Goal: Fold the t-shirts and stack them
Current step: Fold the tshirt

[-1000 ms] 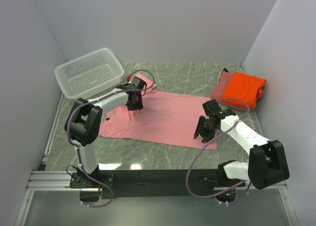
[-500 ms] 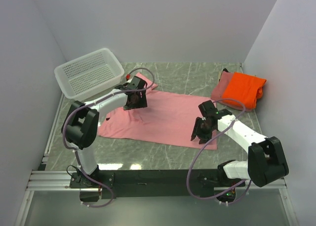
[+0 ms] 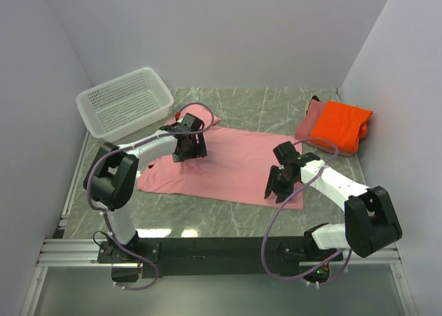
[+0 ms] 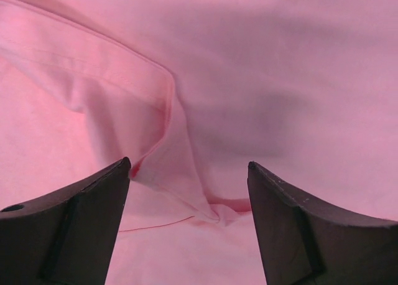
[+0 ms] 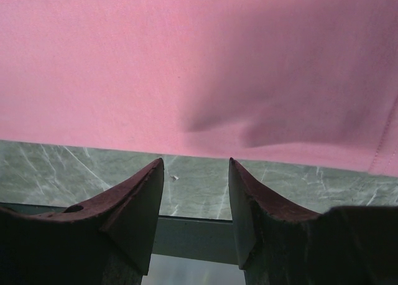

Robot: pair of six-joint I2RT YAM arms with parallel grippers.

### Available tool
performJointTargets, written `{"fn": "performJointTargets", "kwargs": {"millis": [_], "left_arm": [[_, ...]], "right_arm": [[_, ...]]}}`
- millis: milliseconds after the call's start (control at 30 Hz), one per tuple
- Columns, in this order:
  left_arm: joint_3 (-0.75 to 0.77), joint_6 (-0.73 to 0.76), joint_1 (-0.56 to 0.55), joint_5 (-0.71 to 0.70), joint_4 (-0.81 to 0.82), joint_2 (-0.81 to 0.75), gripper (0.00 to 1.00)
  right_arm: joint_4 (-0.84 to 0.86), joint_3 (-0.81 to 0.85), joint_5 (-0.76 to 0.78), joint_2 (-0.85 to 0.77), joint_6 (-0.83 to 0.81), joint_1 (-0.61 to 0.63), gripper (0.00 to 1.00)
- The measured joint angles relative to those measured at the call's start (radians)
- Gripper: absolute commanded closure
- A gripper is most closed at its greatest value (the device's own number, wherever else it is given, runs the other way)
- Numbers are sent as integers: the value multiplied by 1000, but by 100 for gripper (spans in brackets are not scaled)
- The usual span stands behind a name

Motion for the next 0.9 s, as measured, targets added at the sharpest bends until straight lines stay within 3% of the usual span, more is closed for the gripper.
{"fn": "performJointTargets", "kwargs": {"millis": [433, 900], "left_arm": [[7, -39, -32, 149, 103, 62, 17], [185, -114, -34, 222, 151, 96, 16]], "right_arm": [[3, 0, 0, 5, 11, 13, 47], [8, 0, 0, 20, 12, 26, 48]]}}
